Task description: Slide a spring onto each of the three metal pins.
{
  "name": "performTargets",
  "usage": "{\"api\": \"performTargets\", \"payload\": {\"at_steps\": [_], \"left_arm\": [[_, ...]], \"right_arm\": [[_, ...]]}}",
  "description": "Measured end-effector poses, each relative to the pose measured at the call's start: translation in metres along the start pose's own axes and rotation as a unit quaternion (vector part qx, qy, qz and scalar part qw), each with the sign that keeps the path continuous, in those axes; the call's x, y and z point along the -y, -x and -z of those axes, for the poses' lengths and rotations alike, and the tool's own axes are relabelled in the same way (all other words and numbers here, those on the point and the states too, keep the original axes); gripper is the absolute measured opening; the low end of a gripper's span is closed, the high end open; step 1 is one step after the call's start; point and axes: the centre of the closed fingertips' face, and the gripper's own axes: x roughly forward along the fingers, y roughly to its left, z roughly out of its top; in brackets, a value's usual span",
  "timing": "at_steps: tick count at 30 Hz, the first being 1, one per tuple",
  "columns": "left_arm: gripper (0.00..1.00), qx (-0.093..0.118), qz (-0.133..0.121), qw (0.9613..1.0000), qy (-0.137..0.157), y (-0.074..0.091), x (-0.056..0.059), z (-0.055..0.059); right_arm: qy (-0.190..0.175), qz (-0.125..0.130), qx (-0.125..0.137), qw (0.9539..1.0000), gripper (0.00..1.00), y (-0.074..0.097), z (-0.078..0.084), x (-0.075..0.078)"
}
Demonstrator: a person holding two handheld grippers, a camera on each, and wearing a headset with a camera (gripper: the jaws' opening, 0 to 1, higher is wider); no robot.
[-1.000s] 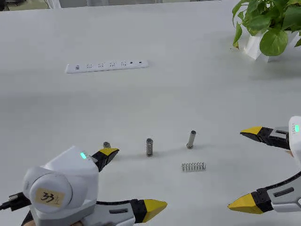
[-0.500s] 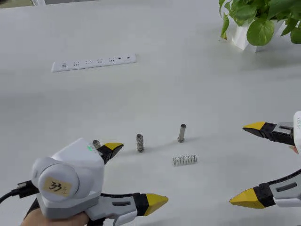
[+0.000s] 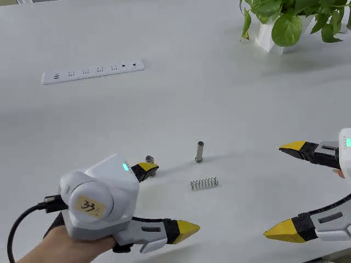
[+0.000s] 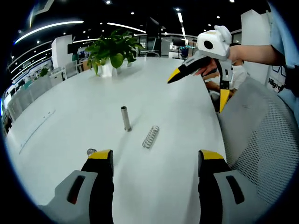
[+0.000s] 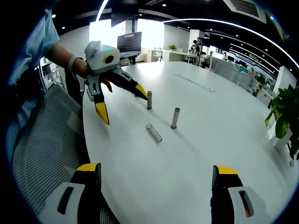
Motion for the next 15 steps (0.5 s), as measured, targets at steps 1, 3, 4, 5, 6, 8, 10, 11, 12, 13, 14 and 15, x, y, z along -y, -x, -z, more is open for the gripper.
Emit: {"api": "performTargets", "payload": {"at_steps": [1, 3, 4, 5, 6, 8, 10, 11, 12, 13, 14, 15], "left_arm": [[0.70, -0.001, 0.002, 1.0000, 0.000, -0.002, 0.000, 0.000], [0.67, -0.007, 0.003, 0.9999, -0.014, -0.007, -0.001, 0.001], [0.65, -0.009, 0.004, 0.9998, -0.017, -0.009, -0.001, 0.001], [0.63, -0.014, 0.003, 0.9997, -0.021, -0.012, -0.003, 0.002], [0.60, -0.019, 0.000, 0.9995, -0.026, -0.013, -0.005, 0.004], [0.56, -0.019, 0.000, 0.9993, -0.031, -0.018, -0.007, 0.004], [0.51, -0.021, 0.004, 0.9992, -0.035, -0.022, -0.007, 0.003], [0.49, -0.023, 0.006, 0.9990, -0.037, -0.023, -0.007, 0.003], [0.48, -0.026, 0.007, 0.9988, -0.041, -0.026, -0.007, 0.003], [0.47, -0.026, 0.007, 0.9987, -0.044, -0.027, -0.007, 0.003], [0.46, -0.026, 0.005, 0.9985, -0.047, -0.030, -0.008, 0.003], [0.44, -0.028, 0.005, 0.9984, -0.048, -0.032, -0.009, 0.003]], "right_arm": [[-0.001, 0.000, 0.000, 1.0000, 0.98, 0.000, 0.001, 0.000], [-0.005, 0.000, 0.000, 1.0000, 0.98, 0.000, 0.002, -0.001], [-0.007, 0.001, 0.000, 1.0000, 0.98, 0.000, 0.003, -0.001], [-0.009, 0.000, 0.000, 1.0000, 0.98, 0.000, 0.004, -0.001], [-0.009, 0.000, -0.001, 1.0000, 0.98, 0.001, 0.005, -0.001], [-0.011, 0.000, -0.002, 0.9999, 0.98, 0.000, 0.007, -0.002], [-0.014, -0.001, -0.003, 0.9999, 0.97, 0.000, 0.008, -0.001], [-0.015, -0.001, -0.003, 0.9999, 0.97, 0.000, 0.009, -0.001], [-0.015, -0.001, -0.003, 0.9999, 0.97, 0.000, 0.010, 0.000], [-0.016, -0.001, -0.003, 0.9999, 0.97, 0.000, 0.012, 0.002], [-0.017, 0.000, -0.003, 0.9998, 0.97, 0.000, 0.012, 0.002], [-0.018, 0.000, -0.002, 0.9998, 0.97, 0.000, 0.012, 0.003]]}}
